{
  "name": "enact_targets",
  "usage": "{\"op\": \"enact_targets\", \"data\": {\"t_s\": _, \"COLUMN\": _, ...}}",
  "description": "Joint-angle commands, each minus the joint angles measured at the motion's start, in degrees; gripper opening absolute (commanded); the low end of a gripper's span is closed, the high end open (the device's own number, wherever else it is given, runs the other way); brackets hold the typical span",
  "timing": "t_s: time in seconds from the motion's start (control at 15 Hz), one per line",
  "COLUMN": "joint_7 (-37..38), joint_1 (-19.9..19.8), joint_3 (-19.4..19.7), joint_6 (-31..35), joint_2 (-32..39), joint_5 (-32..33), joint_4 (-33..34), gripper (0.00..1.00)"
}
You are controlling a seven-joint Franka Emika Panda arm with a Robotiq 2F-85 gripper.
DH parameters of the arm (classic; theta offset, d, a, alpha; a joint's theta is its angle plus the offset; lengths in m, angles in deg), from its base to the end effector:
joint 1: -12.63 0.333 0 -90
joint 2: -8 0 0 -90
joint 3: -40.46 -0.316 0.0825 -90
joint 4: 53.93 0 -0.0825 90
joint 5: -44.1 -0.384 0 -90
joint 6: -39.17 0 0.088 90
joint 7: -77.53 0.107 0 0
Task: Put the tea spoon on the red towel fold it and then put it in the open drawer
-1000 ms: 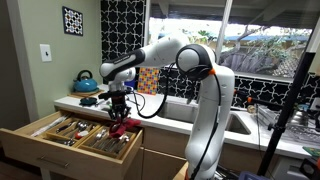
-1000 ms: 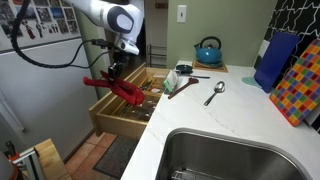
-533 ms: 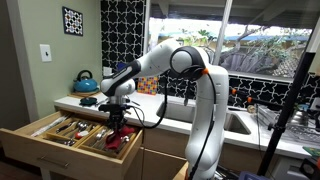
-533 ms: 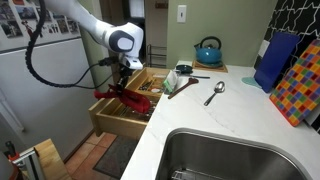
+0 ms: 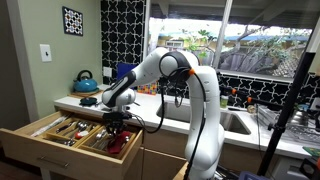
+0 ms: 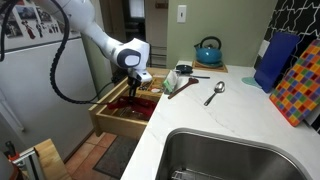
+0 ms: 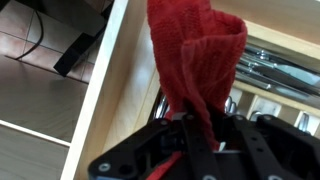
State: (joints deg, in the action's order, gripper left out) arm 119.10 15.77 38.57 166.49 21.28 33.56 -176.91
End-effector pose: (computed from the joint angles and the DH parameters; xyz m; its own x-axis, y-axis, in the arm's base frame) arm 0.5461 0.0538 0.2823 0.7071 -0.6749 -0.2110 -0.6892 -0.7246 0.0081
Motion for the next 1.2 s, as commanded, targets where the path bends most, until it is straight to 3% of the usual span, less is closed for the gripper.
{"op": "enact_targets", "data": {"t_s": 0.0, "joint_7": -1.97, "joint_1": -0.51, "joint_3": 1.37, "joint_6": 5.75, "joint_2": 2.61, "joint_5": -1.68, "joint_4": 1.40, "gripper": 0.03}}
{"op": "enact_targets", "data": {"t_s": 0.27, "joint_7": -0.64, "joint_1": -0.43, "joint_3": 1.48, "joint_6": 8.67, "joint_2": 5.42, "joint_5": -5.01, "joint_4": 2.47, "gripper": 0.03}}
{"op": "enact_targets", "data": {"t_s": 0.87, "joint_7": -0.37, "joint_1": -0.03, "joint_3": 1.67, "joint_6": 12.14, "joint_2": 10.12, "joint_5": -6.17, "joint_4": 4.14, "gripper": 0.03}}
{"op": "enact_targets", "data": {"t_s": 0.93, "joint_7": -0.09, "joint_1": 0.13, "joint_3": 1.79, "joint_6": 12.03, "joint_2": 10.35, "joint_5": -6.19, "joint_4": 4.25, "gripper": 0.31}}
{"op": "enact_targets", "data": {"t_s": 1.13, "joint_7": -1.26, "joint_1": -0.24, "joint_3": 1.21, "joint_6": 11.70, "joint_2": 10.26, "joint_5": -7.81, "joint_4": 4.51, "gripper": 0.51}}
